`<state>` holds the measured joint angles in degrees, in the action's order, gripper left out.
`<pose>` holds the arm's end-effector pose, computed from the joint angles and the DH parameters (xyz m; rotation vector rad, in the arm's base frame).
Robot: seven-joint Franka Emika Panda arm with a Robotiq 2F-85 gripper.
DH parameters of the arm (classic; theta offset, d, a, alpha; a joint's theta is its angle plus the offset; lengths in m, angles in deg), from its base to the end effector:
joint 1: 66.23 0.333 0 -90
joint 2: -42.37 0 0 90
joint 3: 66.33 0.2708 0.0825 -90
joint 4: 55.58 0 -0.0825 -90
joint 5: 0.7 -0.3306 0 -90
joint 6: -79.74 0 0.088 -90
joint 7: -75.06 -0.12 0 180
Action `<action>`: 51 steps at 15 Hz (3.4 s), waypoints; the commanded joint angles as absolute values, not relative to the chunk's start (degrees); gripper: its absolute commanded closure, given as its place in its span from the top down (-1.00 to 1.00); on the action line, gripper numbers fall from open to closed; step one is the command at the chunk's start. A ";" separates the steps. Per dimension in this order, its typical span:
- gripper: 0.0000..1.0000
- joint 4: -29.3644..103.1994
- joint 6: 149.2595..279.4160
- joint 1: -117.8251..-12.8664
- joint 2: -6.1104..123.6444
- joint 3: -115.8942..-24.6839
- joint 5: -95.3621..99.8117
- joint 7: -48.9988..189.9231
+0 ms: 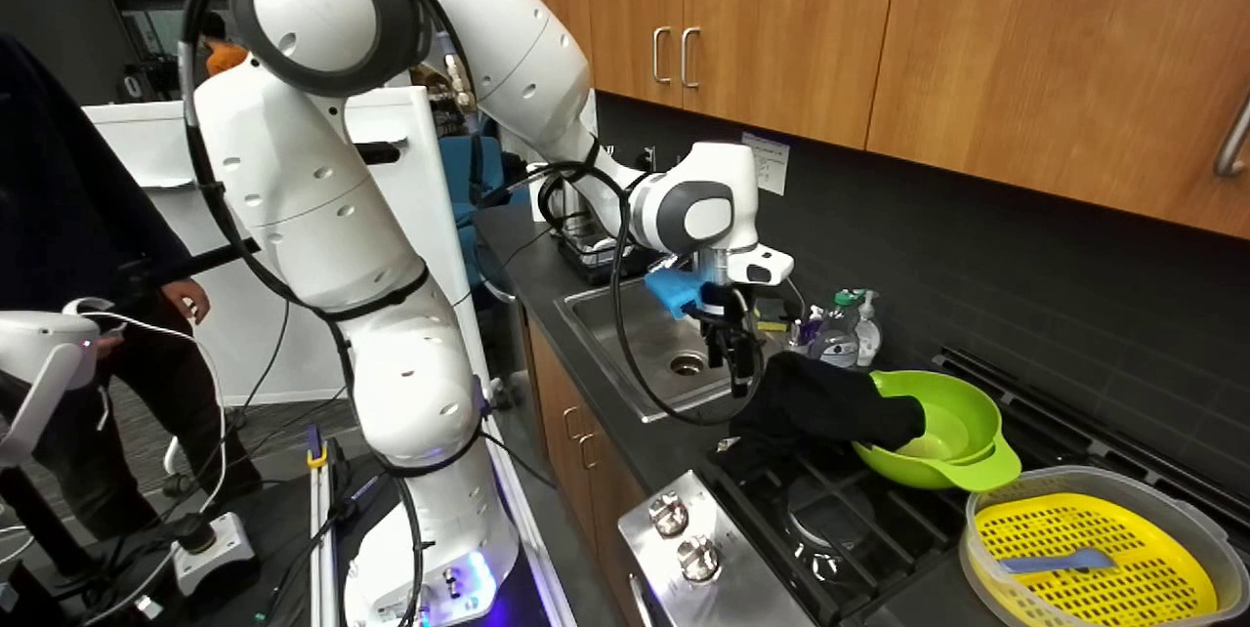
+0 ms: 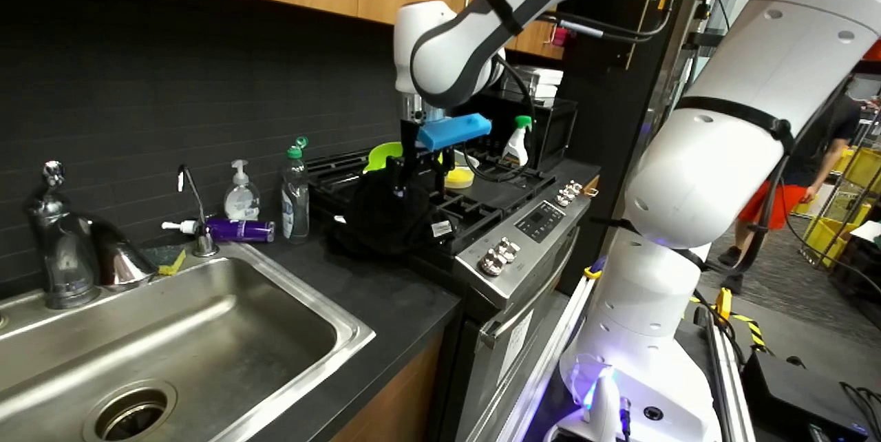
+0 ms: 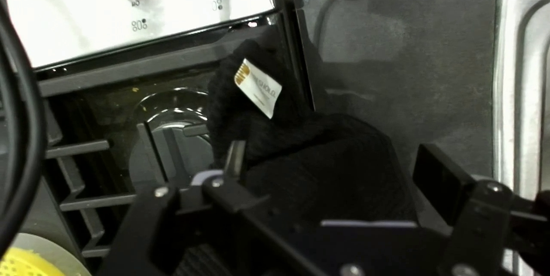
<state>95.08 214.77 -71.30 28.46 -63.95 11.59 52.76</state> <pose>0.3856 -0.0236 0.3092 2.9498 -0.4204 -0.0051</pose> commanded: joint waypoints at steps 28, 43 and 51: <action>-0.45 88.25 222.37 -71.38 36.27 -66.38 31.90 40.86; -0.97 85.12 219.31 -74.92 21.71 -66.11 31.53 42.62; -0.97 85.92 215.90 -79.68 12.71 -66.06 31.33 42.73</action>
